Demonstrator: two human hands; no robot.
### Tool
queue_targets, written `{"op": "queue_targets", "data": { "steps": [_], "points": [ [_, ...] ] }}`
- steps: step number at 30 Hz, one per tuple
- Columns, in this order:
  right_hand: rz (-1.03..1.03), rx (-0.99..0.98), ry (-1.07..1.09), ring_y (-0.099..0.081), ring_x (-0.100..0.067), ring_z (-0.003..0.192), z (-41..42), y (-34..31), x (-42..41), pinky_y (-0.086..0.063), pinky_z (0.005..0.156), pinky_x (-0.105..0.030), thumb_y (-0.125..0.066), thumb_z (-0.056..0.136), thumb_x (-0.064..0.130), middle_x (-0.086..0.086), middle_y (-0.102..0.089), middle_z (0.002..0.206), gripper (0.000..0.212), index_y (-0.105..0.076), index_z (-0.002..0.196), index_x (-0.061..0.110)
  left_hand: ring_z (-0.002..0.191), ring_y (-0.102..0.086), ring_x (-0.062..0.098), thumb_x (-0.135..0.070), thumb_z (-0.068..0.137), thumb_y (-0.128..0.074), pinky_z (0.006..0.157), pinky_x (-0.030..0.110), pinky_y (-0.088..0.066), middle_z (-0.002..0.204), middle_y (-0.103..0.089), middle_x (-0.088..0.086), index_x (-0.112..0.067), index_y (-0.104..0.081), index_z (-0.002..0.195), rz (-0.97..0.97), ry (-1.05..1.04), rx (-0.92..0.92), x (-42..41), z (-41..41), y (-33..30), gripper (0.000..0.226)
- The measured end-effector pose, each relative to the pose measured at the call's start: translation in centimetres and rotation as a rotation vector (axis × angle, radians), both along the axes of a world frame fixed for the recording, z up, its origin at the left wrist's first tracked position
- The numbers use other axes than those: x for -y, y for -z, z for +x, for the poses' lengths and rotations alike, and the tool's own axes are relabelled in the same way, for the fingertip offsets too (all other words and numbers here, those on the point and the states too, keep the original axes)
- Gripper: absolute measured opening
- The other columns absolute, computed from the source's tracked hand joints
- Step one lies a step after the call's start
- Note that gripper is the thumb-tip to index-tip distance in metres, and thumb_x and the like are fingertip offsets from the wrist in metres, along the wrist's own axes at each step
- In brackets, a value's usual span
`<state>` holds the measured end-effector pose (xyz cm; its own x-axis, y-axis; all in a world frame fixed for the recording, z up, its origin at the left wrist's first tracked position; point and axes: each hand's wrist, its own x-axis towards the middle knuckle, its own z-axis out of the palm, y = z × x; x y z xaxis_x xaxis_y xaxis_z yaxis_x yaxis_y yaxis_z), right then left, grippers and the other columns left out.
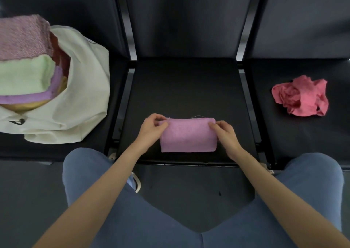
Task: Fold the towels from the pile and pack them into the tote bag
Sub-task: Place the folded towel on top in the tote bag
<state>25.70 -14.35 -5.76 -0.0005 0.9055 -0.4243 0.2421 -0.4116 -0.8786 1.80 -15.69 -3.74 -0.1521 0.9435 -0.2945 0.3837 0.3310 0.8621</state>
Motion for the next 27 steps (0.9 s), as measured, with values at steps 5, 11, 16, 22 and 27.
{"op": "queue_targets", "data": {
  "steps": [5, 11, 16, 22, 27],
  "points": [
    [-0.059, -0.113, 0.154, -0.059, -0.012, 0.098, -0.5, 0.7, -0.9, -0.050, 0.078, -0.027, -0.065, 0.088, 0.022, 0.001, -0.060, 0.109, 0.040, -0.054, 0.124, 0.009, 0.114, -0.055, 0.018, -0.007, 0.085, -0.066, 0.094, 0.036, -0.051, 0.126, -0.053, 0.004, -0.015, -0.044, 0.137, -0.144, -0.244, 0.347, -1.7, 0.4, 1.4, 0.058],
    [0.037, 0.114, 0.141, -0.059, -0.010, 0.094, -1.0, 2.1, -0.6, -0.050, 0.076, -0.020, -0.070, 0.083, 0.009, -0.002, -0.060, 0.113, 0.049, -0.050, 0.127, 0.006, 0.116, -0.048, 0.010, 0.002, 0.085, -0.063, 0.089, 0.021, -0.043, 0.136, -0.046, 0.004, -0.014, -0.038, 0.141, -0.029, -0.178, 0.081, -0.5, 1.3, 3.8, 0.064],
    [0.041, 0.364, 0.091, -0.059, -0.023, 0.100, -1.7, 3.4, -0.7, -0.054, 0.087, -0.038, -0.072, 0.080, 0.024, -0.006, -0.064, 0.102, 0.025, -0.063, 0.099, 0.010, 0.112, -0.050, 0.025, -0.045, 0.082, -0.070, 0.090, 0.036, -0.048, 0.126, -0.042, 0.010, -0.009, -0.056, 0.120, -0.137, -0.154, -0.292, 0.3, 1.8, 5.3, 0.054],
    [-0.016, 0.395, 0.062, -0.060, -0.026, 0.087, -3.0, 1.9, -0.2, -0.054, 0.075, -0.039, -0.065, 0.074, 0.030, -0.009, -0.061, 0.084, 0.022, -0.057, 0.079, 0.010, 0.109, -0.051, 0.027, -0.042, 0.085, -0.066, 0.091, 0.040, -0.048, 0.118, -0.048, 0.010, -0.011, -0.055, 0.099, -0.168, 0.038, -0.369, 0.7, 1.9, 4.2, 0.036],
    [-0.032, 0.143, 0.056, -0.056, -0.011, 0.084, -7.1, -2.7, 0.0, -0.044, 0.062, -0.020, -0.060, 0.088, 0.018, -0.005, -0.057, 0.099, 0.021, -0.050, 0.104, 0.008, 0.075, -0.055, 0.005, -0.021, 0.083, -0.072, 0.053, 0.015, -0.040, 0.086, -0.057, -0.006, -0.007, -0.055, 0.103, -0.055, -0.217, 0.022, 1.9, -2.0, 0.4, 0.029]
  ]
}}
